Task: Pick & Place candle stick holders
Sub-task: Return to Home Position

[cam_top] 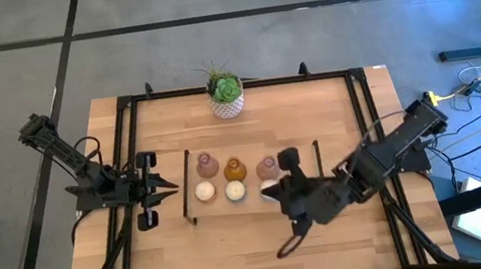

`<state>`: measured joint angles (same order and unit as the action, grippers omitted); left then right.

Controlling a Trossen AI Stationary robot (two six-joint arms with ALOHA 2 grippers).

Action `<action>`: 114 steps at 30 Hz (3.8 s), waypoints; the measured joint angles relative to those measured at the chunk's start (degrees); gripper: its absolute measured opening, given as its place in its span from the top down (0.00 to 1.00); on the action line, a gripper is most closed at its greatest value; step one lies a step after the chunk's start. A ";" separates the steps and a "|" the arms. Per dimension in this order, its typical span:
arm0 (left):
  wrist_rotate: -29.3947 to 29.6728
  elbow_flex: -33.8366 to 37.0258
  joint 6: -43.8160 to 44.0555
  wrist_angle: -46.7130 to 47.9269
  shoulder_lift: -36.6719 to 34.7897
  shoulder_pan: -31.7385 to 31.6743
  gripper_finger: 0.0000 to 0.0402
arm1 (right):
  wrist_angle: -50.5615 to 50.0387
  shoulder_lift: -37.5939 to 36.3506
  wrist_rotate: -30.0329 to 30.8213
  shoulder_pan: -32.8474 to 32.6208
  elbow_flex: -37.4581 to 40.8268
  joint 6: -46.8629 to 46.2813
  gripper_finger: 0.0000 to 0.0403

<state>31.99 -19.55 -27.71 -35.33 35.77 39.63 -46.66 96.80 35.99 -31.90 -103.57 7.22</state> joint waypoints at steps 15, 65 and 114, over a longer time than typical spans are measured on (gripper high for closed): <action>0.40 0.00 0.07 -0.26 0.00 0.00 0.91 | 29.61 -14.25 -8.36 -0.87 32.56 -5.74 1.00; 1.57 0.00 -0.19 -0.15 -0.02 0.00 0.91 | 57.04 -67.73 -22.42 8.97 84.60 -3.77 1.00; 1.60 0.00 -0.10 0.44 0.00 0.00 0.91 | 51.01 -86.62 -29.60 30.74 98.86 -9.85 1.00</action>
<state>33.58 -19.55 -27.81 -34.89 35.77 39.64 4.34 10.18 6.39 -1.16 -4.71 -2.63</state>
